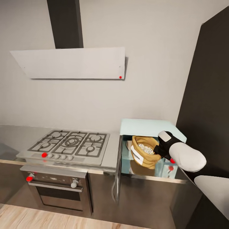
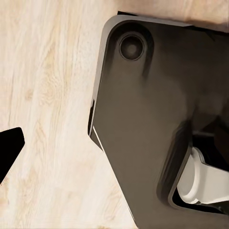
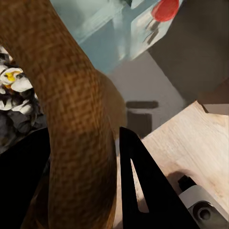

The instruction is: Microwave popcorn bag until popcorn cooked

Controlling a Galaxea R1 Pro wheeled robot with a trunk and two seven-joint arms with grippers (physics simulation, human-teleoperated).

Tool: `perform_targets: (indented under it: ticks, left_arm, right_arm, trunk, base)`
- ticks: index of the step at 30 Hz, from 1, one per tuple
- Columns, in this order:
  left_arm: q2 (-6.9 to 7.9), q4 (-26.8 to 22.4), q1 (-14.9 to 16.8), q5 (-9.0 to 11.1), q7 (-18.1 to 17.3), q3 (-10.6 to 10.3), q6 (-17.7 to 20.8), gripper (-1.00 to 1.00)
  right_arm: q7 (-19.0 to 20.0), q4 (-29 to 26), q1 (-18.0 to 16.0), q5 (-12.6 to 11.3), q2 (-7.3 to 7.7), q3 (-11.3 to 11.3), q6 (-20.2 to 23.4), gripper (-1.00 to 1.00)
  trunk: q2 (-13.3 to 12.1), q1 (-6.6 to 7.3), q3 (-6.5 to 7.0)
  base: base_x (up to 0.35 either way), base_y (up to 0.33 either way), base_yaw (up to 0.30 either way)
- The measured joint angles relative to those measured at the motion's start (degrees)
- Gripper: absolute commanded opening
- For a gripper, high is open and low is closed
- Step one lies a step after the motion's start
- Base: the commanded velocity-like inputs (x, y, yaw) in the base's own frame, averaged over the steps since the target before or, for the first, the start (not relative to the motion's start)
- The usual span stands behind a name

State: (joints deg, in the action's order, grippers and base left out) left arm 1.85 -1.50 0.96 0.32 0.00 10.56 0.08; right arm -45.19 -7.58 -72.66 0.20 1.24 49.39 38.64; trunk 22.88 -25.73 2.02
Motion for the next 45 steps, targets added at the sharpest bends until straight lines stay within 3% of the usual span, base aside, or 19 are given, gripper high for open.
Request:
perform_targets:
  ticks: [14,17,33,34,35,45]
  left_arm:
    - [0.00,0.0,0.0,0.0,0.0,0.0,0.0,1.00]
    - [0.00,0.0,0.0,0.0,0.0,0.1,0.0,1.00]
    - [0.00,-0.1,0.0,0.0,0.0,0.1,0.0,1.00]
    - [0.00,-0.1,0.0,0.0,0.0,0.1,0.0,1.00]
    - [0.00,-0.1,0.0,0.0,0.0,0.1,0.0,1.00]
    - [0.00,-0.1,0.0,0.0,0.0,0.1,0.0,1.00]
  right_arm:
    - [-0.2,0.0,-0.1,0.7,0.03,-0.5,1.1,-1.00]
    - [-2.1,0.1,-0.7,0.1,0.01,0.0,2.0,-1.00]
    - [-1.6,0.1,-0.8,0.3,0.02,-0.3,2.8,-1.00]
    - [-1.6,0.1,-0.8,0.2,0.02,-0.3,2.8,1.00]
    - [-0.1,-0.1,0.0,-0.1,0.02,0.4,0.0,1.00]
    - [0.0,-0.1,0.0,-0.1,0.03,0.4,-0.1,1.00]
  trunk:
    - [0.1,0.05,0.04]
    - [0.1,0.05,0.03]
    - [0.1,0.02,0.03]
    - [0.1,0.02,0.03]
    - [0.0,-0.04,0.00]
    - [0.0,-0.03,0.01]
  base:
    - [0.150,0.019,0.000]
    - [0.271,-0.035,0.000]
    - [0.012,-0.003,0.000]
    - [0.000,0.000,0.000]
    - [0.000,0.000,0.000]
    - [0.000,0.000,0.000]
